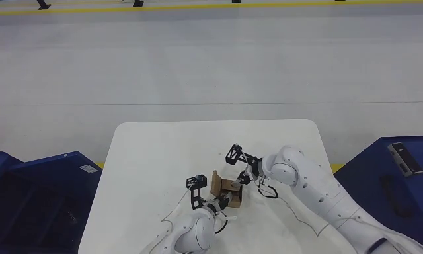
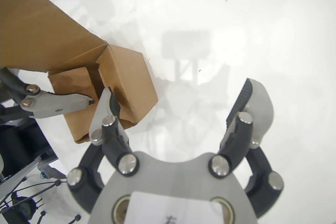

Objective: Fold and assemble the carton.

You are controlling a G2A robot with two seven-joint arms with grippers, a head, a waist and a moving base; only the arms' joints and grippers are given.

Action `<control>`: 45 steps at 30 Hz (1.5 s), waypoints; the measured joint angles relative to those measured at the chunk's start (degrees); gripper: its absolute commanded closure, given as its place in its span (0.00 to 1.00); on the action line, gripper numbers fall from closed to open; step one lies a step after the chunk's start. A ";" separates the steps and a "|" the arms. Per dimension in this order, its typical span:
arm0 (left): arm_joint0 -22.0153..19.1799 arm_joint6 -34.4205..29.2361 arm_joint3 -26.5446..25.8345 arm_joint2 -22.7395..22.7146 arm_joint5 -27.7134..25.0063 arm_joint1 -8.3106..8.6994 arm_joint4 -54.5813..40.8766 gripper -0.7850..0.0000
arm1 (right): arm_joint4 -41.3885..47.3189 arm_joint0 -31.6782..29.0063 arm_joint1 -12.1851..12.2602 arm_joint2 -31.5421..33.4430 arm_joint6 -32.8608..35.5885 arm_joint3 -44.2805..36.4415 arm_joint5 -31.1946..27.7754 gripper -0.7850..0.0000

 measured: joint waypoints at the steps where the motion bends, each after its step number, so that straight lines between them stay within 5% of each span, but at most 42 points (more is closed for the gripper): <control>1: 0.01 -0.16 0.12 -0.07 -0.04 -0.04 0.03 0.00 | -0.10 -0.05 -0.01 0.05 0.04 0.00 0.02 0.00; 22: 2.25 0.16 -0.73 -1.85 -3.16 -0.58 1.81 0.00 | 0.82 -1.72 -0.17 1.87 -0.41 -1.37 -0.59 0.00; 29: 6.29 1.94 -6.19 -4.78 -10.02 0.47 2.67 0.00 | 3.78 -3.86 1.04 6.01 -0.07 -4.94 -1.11 0.00; 36: 16.11 3.50 -18.51 -12.37 -20.00 3.24 5.45 0.00 | 13.59 -10.21 3.79 16.59 0.11 -11.05 -1.88 0.00; 42: 16.17 2.73 -19.15 -12.81 -20.72 3.30 4.43 0.00 | 14.65 -10.63 3.73 16.00 0.50 -10.43 -1.49 0.00; 45: 16.50 1.55 -21.16 -17.02 -19.91 3.56 -0.34 0.00 | 22.18 -11.86 3.89 17.89 1.01 -9.18 0.16 0.00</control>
